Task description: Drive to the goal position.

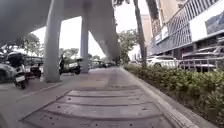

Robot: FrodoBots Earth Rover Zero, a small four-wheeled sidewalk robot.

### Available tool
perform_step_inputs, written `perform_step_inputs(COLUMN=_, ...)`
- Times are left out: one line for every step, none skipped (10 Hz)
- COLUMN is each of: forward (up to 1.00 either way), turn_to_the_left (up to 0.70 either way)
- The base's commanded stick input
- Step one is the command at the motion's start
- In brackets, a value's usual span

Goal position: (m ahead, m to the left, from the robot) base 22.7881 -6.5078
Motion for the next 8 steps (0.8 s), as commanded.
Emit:
perform_step_inputs(forward=0.45, turn_to_the_left=0.00)
perform_step_inputs(forward=0.45, turn_to_the_left=0.00)
perform_step_inputs(forward=0.45, turn_to_the_left=0.00)
perform_step_inputs(forward=0.45, turn_to_the_left=0.00)
perform_step_inputs(forward=0.45, turn_to_the_left=0.00)
perform_step_inputs(forward=0.45, turn_to_the_left=0.00)
perform_step_inputs(forward=0.45, turn_to_the_left=0.00)
perform_step_inputs(forward=0.45, turn_to_the_left=0.00)
